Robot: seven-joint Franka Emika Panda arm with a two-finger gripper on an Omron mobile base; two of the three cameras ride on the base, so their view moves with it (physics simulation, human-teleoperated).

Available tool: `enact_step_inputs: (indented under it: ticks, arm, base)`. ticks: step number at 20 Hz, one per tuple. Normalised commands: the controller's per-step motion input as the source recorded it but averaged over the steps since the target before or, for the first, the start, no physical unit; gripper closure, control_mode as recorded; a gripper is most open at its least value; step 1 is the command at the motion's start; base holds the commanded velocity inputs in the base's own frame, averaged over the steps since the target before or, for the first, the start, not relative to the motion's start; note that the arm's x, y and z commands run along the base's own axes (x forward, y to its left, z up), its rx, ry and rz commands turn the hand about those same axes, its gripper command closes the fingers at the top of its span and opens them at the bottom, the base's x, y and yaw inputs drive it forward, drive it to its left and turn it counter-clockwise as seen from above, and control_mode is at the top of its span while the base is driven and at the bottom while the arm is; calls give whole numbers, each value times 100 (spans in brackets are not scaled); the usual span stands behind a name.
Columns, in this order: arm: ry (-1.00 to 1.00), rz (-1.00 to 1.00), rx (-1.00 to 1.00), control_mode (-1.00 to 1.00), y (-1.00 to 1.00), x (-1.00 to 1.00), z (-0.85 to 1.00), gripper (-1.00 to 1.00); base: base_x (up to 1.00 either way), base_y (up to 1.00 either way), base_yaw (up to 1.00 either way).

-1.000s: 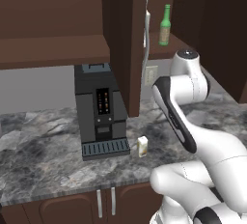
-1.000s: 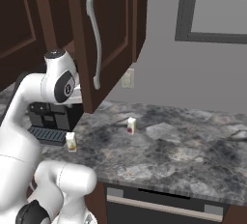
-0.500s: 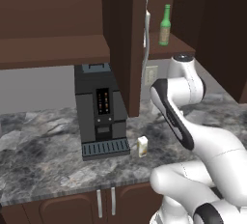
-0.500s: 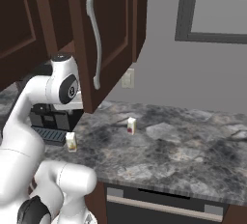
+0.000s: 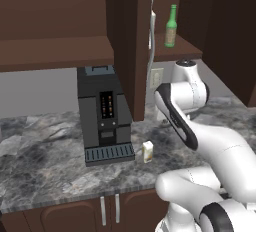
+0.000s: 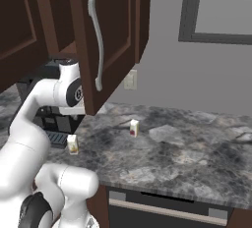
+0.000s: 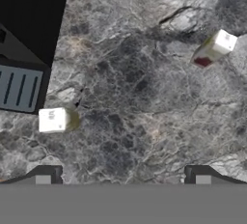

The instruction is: Sort all alcoholic drinks to one cabinet, and non-alcoholic drinks to the other.

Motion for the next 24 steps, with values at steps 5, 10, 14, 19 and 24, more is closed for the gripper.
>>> enact_step_inputs:
  ticks: [5, 10, 14, 19, 24]
  arm:
    - [1, -4, 0, -100, -8, 16, -20, -100]
    - [0, -5, 0, -100, -11, 19, -17, -100]
    - [0, -6, 0, -100, -12, 21, -17, -100]
    - [-1, -7, 0, -100, -12, 20, -19, -100]
    - [-3, -5, 0, -100, -14, 19, -22, -100]
  base:
    - [0, 0, 0]
    - [0, 0, 0]
    - [0, 0, 0]
    - [0, 0, 0]
    - [0, 0, 0]
